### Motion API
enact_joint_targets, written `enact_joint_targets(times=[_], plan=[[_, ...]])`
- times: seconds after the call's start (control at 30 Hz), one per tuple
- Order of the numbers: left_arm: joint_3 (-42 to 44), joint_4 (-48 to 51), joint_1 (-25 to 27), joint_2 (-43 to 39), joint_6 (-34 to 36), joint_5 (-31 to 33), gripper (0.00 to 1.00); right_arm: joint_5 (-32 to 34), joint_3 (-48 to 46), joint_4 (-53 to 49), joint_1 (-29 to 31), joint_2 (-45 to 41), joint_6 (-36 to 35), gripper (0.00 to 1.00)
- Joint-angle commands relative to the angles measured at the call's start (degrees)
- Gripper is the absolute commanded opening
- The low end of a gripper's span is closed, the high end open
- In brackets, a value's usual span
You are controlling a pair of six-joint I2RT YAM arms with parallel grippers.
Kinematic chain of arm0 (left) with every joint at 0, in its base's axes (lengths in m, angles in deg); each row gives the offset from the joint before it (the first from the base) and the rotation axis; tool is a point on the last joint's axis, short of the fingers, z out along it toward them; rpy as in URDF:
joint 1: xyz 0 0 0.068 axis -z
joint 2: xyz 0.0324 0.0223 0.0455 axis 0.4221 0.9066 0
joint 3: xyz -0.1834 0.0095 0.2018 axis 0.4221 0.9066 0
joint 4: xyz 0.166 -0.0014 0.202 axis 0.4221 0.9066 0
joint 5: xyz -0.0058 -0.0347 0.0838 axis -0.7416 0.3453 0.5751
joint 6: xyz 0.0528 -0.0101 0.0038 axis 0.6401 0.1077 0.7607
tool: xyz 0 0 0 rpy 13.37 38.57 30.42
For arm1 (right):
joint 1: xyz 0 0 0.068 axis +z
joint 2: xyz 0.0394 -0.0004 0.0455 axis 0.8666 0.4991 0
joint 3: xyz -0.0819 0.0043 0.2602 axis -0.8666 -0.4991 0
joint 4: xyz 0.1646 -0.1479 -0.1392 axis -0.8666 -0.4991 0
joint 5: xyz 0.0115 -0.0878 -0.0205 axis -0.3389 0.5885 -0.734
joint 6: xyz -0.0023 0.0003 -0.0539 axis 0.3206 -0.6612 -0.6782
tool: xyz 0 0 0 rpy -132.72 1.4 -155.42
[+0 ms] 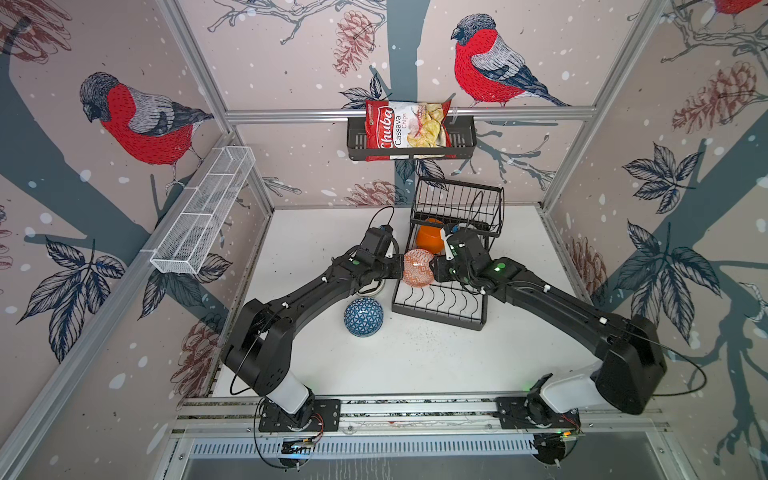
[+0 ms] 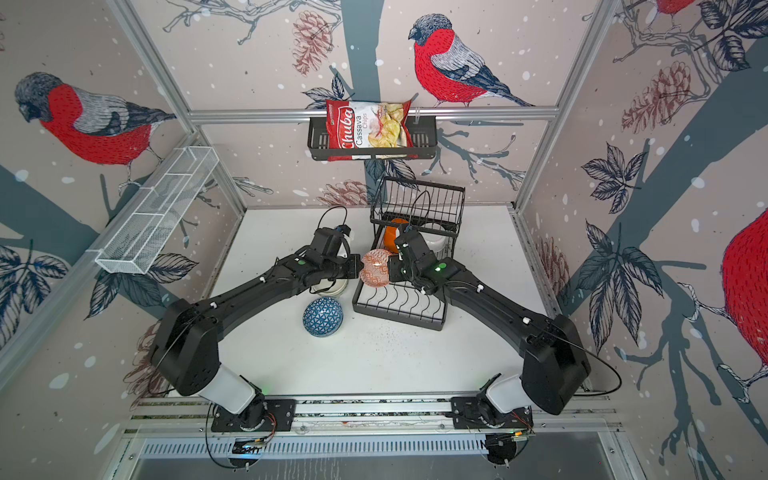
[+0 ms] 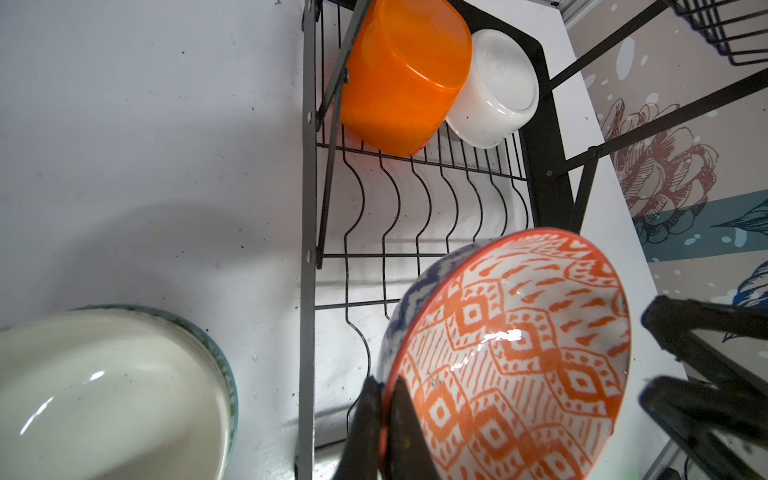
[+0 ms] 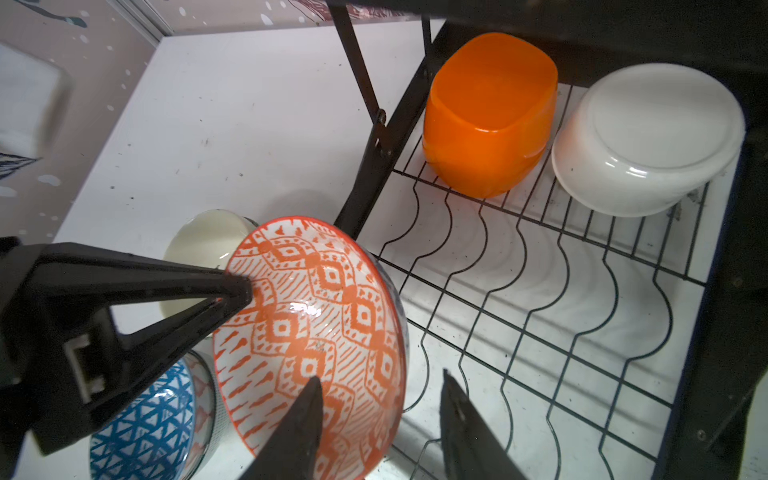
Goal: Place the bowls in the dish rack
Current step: 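Close the right gripper on the patterned bowl's rim beside the left gripper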
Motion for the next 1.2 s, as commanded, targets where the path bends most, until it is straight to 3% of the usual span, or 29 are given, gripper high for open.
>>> enact_joint_targets(times=[0.0,0.3,1.0,1.17], plan=[[-0.4,-1.3,0.1,0.0,0.5,0.1,0.00,3.8,1.1,-2.0,0.9,1.3,0.3,0.45],[-0.2,-1.0,0.1,-0.3,0.6,0.1,0.00,7.5,2.1,-2.6,2.0,4.3,1.2,0.36],[0.9,-2.8,0.3,-0.6,-0.1,-0.7,0.00,8.2,2.5,-1.4,2.1,6.8,2.4,0.17],[1.0,-3.3,0.3,-0.5,-0.4,-0.9,0.00,8.5,2.6,-1.4,2.1,7.1,2.6,0.01]])
